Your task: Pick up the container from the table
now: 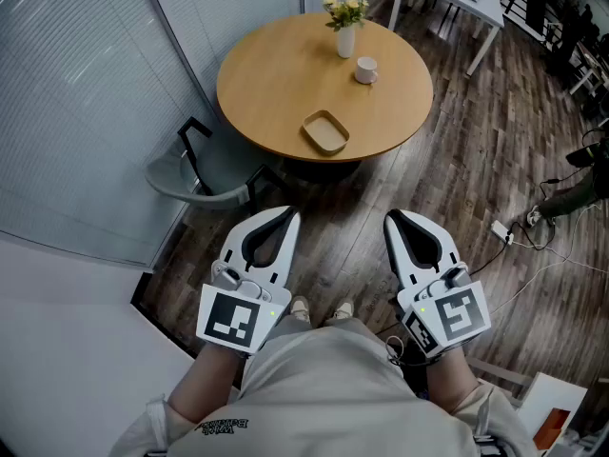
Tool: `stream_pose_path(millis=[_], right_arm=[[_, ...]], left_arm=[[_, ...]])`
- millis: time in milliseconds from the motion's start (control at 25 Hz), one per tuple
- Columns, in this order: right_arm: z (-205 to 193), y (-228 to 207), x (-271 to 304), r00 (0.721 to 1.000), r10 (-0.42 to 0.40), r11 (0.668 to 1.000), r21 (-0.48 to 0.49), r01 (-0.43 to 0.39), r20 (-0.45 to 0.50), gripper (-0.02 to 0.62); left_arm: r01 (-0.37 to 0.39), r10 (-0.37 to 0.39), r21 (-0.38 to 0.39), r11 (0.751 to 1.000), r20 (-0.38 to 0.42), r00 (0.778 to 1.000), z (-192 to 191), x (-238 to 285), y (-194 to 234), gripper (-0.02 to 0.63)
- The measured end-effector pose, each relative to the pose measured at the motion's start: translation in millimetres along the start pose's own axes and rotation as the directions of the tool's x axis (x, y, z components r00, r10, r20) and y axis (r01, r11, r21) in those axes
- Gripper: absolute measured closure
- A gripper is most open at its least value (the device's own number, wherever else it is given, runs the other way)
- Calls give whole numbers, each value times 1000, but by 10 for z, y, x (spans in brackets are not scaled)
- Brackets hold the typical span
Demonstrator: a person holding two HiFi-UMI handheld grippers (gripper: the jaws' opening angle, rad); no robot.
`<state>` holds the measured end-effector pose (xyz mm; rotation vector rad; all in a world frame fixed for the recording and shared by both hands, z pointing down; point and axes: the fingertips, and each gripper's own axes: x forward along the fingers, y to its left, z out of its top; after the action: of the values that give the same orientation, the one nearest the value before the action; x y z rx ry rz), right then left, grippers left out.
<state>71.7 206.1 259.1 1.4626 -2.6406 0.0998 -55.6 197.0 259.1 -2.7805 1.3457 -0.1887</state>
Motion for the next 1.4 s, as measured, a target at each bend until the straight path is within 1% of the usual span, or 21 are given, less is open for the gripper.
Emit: stream_pose_path(millis=[80,160,320,480,760,1160,1400], right_arm=[[-7,-25,23,1000,3,1000,-1,-3,2,558],[11,-74,17,1000,-5,1000,18,5,22,558],[87,-257,-72,994,-64,994,93,55,88,561],[36,-348,-81,995,-70,995,75,65,66,561],[-64,-389,-75,999,-28,999,41,26,31,561],[-188,-715,-138,999,-30,998,63,29,28,561],[-259,-980,-199,999,-32,997,71,30,35,561]], left_arm=[[-1,1,2,1000,-3,1000,-16,35,9,586],[-2,2,4,1000,-7,1000,-31,63,7,587],[-11,11,13,1000,-26,1000,-79,89,-12,586],[-11,11,3,1000,-24,1000,-78,129,-34,586],[-5,5,10,1000,-33,999,-63,288,-139,586],[0,2,26,1000,-61,998,-151,584,-314,586],[-24,26,31,999,-78,997,-188,724,-418,586]])
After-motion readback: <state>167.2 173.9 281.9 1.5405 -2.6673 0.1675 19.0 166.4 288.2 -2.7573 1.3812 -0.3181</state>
